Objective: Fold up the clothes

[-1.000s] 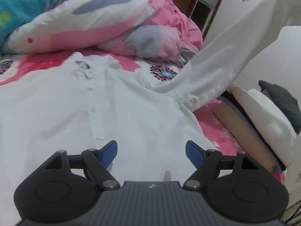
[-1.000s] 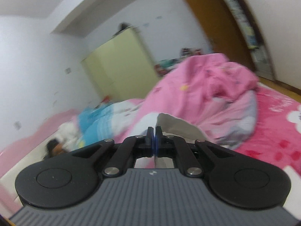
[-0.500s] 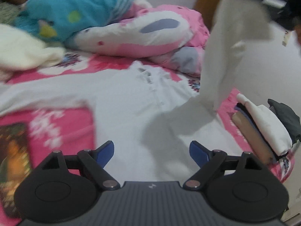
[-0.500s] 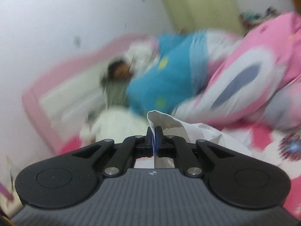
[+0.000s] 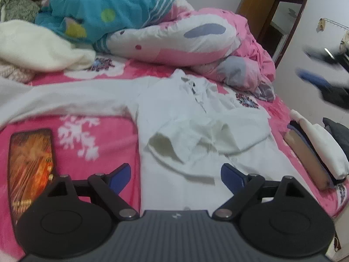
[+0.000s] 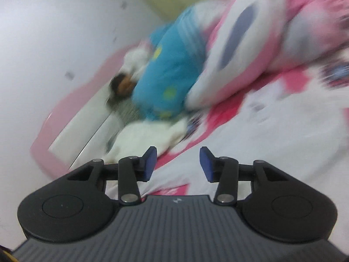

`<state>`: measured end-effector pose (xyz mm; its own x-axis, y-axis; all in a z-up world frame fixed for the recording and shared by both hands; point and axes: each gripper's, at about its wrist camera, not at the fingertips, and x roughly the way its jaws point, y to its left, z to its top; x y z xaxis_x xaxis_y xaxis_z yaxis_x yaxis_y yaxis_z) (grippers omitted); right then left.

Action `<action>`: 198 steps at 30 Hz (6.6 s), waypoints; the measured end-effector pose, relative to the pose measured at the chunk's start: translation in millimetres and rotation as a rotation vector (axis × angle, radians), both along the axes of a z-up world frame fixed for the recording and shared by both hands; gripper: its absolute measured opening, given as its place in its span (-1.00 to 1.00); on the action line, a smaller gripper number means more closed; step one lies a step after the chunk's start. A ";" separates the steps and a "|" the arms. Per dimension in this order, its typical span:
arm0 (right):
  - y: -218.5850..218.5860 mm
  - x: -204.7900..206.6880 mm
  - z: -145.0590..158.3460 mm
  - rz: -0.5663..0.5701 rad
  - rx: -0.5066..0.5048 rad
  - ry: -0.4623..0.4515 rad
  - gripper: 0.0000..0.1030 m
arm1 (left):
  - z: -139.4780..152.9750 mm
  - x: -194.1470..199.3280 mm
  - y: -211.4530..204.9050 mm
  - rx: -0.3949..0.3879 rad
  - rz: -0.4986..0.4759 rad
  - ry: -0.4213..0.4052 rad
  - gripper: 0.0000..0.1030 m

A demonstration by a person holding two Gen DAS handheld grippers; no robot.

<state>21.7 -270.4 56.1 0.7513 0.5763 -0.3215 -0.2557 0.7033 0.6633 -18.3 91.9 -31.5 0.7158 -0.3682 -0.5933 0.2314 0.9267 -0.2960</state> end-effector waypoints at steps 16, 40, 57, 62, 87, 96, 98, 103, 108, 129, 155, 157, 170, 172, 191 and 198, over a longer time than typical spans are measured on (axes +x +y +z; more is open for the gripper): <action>31.3 -77.4 -106.2 -0.070 -0.375 0.094 -0.17 | -30.2 20.2 -94.3 0.645 -0.138 -0.235 0.15; 126.1 7.8 -138.2 0.207 -0.350 0.179 -0.17 | -43.1 7.7 -84.2 0.719 -0.230 -0.364 -0.07; 127.5 32.0 -151.9 0.185 -0.274 0.269 -0.92 | -51.9 37.9 -67.9 0.674 -0.170 -0.331 -0.85; 125.9 29.4 -149.1 0.183 -0.261 0.278 -0.92 | -47.5 26.9 -61.8 0.680 -0.161 -0.365 -0.30; 118.2 19.4 -125.4 0.193 -0.132 0.215 -0.97 | -9.5 44.8 -3.5 0.253 -0.012 -0.267 -0.98; 163.4 6.7 -138.9 0.291 -0.427 0.209 -0.94 | -32.2 56.0 10.4 0.284 0.019 -0.097 -0.96; 166.8 5.0 -144.4 0.297 -0.453 0.211 -0.93 | -35.0 53.7 9.8 0.301 0.012 -0.085 -0.86; 136.4 0.2 -126.9 0.233 -0.435 0.177 -0.91 | -24.0 37.4 11.7 0.306 0.024 -0.131 0.04; 57.7 -2.5 -103.9 0.009 -0.472 0.139 -0.84 | -2.8 22.7 12.2 0.266 0.040 -0.198 0.06; -40.5 81.7 -155.1 -0.216 -0.874 0.005 -0.78 | 46.7 196.6 -245.2 0.228 -0.404 -0.049 0.14; -21.8 74.4 -167.0 -0.110 -1.041 -0.222 -0.96 | -22.0 334.8 -292.5 -0.222 -0.443 0.319 -0.98; -21.5 72.2 -167.6 -0.111 -1.048 -0.225 -0.97 | -23.7 343.3 -279.5 -0.294 -0.415 0.328 -0.98; -25.4 66.2 -172.2 -0.143 -1.092 -0.220 -0.97 | -69.0 378.6 -249.2 -0.467 -0.324 0.450 -0.97; -31.3 65.6 -167.3 -0.154 -1.044 -0.222 -0.95 | -71.7 379.7 -246.6 -0.493 -0.319 0.454 -0.97; -53.0 106.3 -165.8 -0.048 -0.705 -0.009 -0.10 | -62.8 372.3 -231.8 -0.624 -0.390 0.412 -0.98; -53.5 100.5 -166.4 -0.023 -0.728 -0.022 -0.13 | -69.8 374.8 -229.3 -0.666 -0.387 0.434 -0.98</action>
